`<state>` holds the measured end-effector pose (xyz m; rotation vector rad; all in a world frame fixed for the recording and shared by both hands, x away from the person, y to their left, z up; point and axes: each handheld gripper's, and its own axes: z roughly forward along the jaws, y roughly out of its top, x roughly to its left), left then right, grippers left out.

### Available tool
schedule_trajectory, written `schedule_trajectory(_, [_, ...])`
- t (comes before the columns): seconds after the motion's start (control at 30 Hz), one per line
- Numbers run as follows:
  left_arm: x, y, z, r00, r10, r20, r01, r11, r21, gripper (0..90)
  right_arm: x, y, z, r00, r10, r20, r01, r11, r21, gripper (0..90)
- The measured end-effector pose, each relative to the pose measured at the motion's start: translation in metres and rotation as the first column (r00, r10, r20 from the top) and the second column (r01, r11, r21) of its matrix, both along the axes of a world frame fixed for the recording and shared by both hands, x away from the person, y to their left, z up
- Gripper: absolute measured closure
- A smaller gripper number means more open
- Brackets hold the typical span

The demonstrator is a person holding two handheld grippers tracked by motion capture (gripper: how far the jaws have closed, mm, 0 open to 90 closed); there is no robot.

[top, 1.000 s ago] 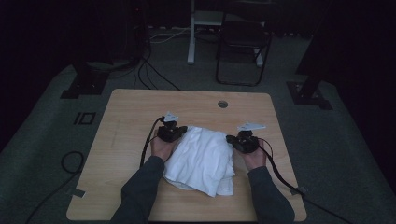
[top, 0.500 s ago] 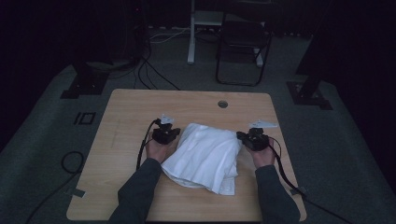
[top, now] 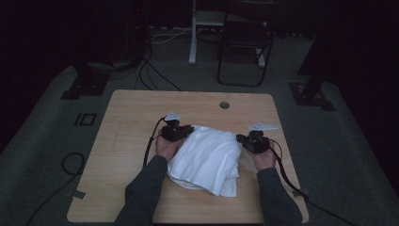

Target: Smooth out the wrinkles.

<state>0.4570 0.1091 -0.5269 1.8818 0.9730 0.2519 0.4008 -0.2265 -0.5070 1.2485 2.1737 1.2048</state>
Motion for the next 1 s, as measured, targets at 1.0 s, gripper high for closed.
schedule_trajectory(1.0, [-0.037,0.008,0.01,0.9936,0.07,0.088,-0.084,0.9841,0.156,84.2,-0.083,0.018,-0.006,0.9969,0.079,-0.008,-0.079,0.997,-0.014,88.1])
